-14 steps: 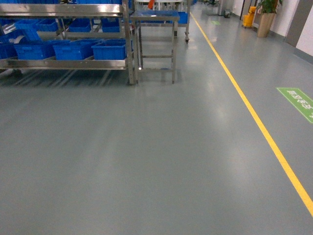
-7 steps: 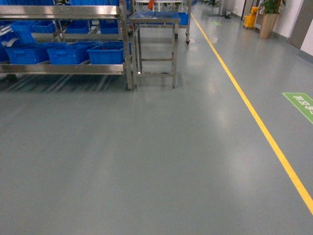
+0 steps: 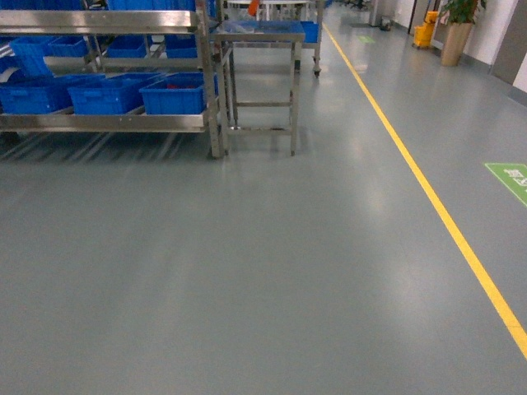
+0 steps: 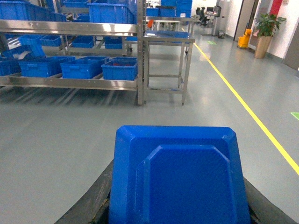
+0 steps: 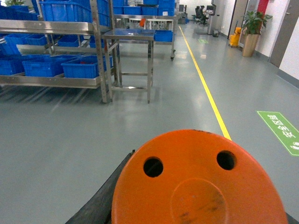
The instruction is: Sort blue parts and orange caps into right shelf containers
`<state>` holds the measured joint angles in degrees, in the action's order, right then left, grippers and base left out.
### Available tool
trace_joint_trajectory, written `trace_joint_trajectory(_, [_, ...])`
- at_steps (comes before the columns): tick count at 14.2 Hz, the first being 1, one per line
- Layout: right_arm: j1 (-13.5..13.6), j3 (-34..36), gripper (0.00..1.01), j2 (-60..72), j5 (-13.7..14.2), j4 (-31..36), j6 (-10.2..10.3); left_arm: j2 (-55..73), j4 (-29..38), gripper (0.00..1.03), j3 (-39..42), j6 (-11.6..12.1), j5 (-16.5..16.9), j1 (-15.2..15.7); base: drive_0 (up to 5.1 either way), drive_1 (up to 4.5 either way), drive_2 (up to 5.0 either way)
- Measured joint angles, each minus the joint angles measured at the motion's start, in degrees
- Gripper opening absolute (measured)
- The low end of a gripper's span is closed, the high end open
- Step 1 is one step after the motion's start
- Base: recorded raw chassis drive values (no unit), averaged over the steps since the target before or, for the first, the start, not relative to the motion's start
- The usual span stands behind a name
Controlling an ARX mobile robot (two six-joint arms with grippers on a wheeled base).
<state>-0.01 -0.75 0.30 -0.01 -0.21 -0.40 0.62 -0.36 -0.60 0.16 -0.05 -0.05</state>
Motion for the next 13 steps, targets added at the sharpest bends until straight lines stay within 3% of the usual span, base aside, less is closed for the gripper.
trace_joint_trajectory(13, [0.00, 0.00, 0.45, 0.00, 0.00, -0.11, 0.00, 0.00, -0.07, 0.43, 0.00, 0.00, 0.04, 0.00, 0.0, 4.30, -4.3])
